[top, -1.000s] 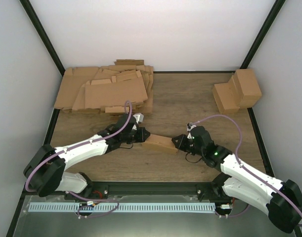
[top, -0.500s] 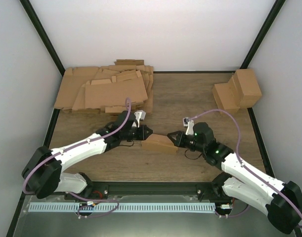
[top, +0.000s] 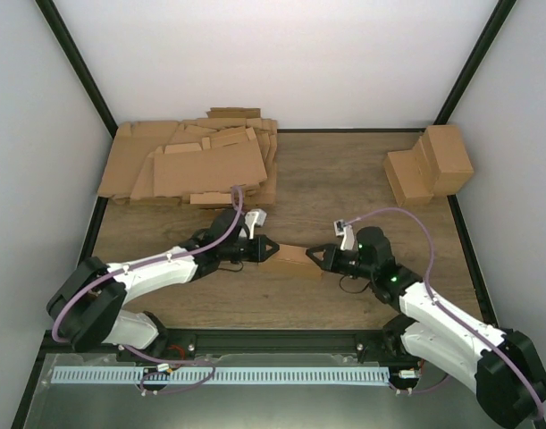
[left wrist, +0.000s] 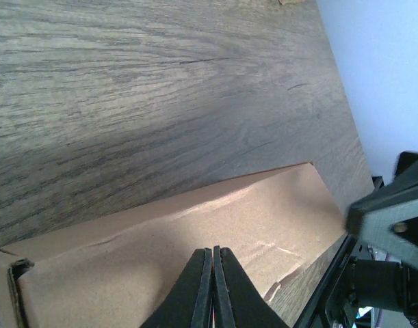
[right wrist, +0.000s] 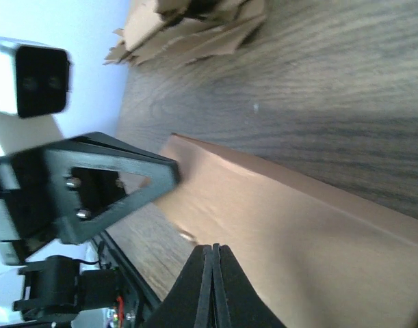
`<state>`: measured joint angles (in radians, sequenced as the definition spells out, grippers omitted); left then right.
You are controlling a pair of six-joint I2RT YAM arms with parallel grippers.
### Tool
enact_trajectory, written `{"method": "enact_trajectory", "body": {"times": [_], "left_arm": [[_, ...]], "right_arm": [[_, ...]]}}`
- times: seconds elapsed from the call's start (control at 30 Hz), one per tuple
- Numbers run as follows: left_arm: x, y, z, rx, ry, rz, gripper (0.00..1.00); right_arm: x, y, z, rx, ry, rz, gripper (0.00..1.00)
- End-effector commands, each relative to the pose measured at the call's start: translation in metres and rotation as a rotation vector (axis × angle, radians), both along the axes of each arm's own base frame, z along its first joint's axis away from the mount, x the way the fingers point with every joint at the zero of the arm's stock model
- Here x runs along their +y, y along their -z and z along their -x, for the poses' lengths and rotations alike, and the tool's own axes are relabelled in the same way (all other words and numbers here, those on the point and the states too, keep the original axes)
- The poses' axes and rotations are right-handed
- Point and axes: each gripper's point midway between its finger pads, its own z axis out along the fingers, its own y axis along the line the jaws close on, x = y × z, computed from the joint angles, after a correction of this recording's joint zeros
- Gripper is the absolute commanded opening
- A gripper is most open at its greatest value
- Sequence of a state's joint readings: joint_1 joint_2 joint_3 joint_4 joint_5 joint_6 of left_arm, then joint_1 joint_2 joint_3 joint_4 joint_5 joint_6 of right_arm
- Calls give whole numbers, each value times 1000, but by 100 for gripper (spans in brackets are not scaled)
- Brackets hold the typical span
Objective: Fold the paper box
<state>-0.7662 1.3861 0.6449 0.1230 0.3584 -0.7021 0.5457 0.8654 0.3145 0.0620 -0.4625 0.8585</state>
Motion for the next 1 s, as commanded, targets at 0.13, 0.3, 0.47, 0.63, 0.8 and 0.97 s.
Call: {"method": "enact_trajectory", "body": {"times": [0.13, 0.3, 0.47, 0.63, 0.8, 0.97], "left_arm": [[-5, -21, -4, -49, 35, -14, 4], [-2, -48, -4, -68, 26, 22, 4], [11, -34, -6, -57, 11, 14, 4], [12, 3, 4, 8, 22, 37, 4], [11, 18, 4, 25, 28, 32, 4], [6, -11, 0, -28, 39, 71, 4]], "right_arm": [[7, -46, -7, -107, -41, -42, 1], [0, -9, -3, -30, -55, -70, 1], [-3, -4, -6, -16, -78, -76, 1], [3, -36, -7, -104, -125, -107, 1], [1, -26, -4, -114, -129, -100, 1], [0, 14, 0, -55, -131, -85, 1]]}}
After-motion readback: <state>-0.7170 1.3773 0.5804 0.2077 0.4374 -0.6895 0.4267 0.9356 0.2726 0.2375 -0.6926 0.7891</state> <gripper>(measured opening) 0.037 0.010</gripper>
